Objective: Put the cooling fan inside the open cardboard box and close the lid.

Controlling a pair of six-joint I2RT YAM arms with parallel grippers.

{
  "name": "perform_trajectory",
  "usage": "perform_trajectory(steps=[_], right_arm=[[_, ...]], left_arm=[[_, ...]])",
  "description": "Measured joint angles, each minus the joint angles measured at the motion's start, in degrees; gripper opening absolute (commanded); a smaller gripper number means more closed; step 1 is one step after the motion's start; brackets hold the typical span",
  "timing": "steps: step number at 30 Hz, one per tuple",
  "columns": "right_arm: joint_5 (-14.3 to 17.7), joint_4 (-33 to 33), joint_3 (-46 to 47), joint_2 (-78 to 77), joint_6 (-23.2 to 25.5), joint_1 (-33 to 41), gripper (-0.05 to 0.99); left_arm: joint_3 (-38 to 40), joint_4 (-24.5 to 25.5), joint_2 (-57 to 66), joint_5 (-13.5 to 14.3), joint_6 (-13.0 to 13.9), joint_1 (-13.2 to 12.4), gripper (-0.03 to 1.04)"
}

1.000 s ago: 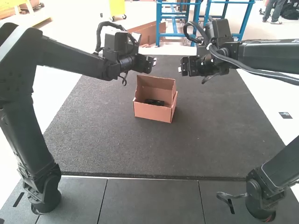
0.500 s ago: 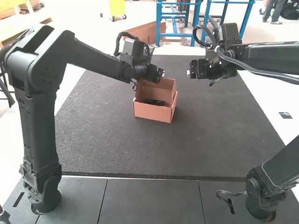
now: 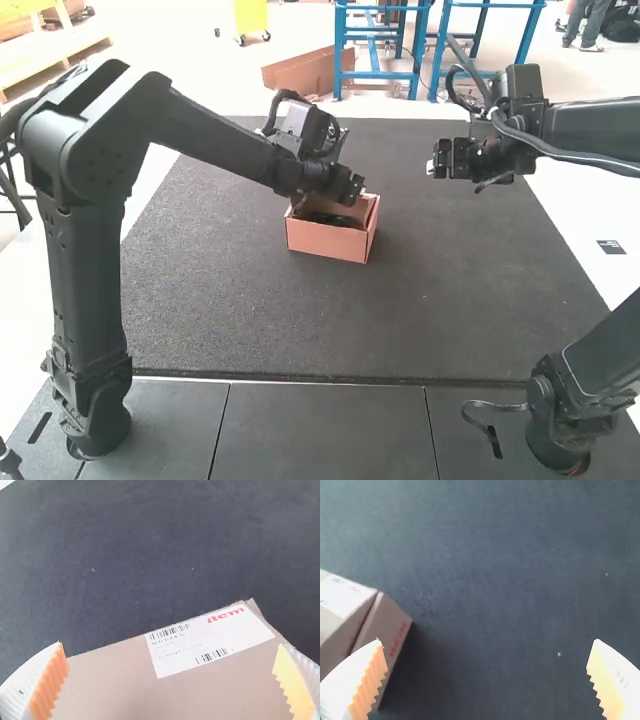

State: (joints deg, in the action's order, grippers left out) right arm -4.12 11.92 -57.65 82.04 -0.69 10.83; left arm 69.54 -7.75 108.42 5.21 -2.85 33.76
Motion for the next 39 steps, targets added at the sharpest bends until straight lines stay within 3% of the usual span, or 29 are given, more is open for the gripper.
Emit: perform_trajectory(steps=[6,16,22,25,30,39], right_arm=[[-2.16,0.09,0.31,0.0,-0.24,-0.46,0.92],[-3.23,0.17,0.31,0.0,-0.44,-0.46,0.92],[-3.26,0.15,0.31,0.0,-0.61,-0.46,0.92],[-3.28,0.07,0.31,0.0,-0.66,-0.46,0.92],[-3.45,0.09,0.31,0.0,-0.66,-0.46,0.92],[-3.45,0.17,0.31,0.0,-0.66,-0.46,0.92]], left_arm=[[-4.46,-1.77,0.0,-0.02,-0.33,0.0,0.97],[-4.59,-2.16,-0.28,-0.04,-0.44,-0.52,0.97],[0.57,0.87,-4.17,-0.02,-0.46,-4.37,0.97],[0.7,-0.33,-5.73,0.11,-0.44,-5.64,0.97],[-3.06,-3.91,-3.74,0.17,-0.39,-5.11,0.97],[-5.99,-1.77,-0.87,0.17,0.28,-2.38,0.97]])
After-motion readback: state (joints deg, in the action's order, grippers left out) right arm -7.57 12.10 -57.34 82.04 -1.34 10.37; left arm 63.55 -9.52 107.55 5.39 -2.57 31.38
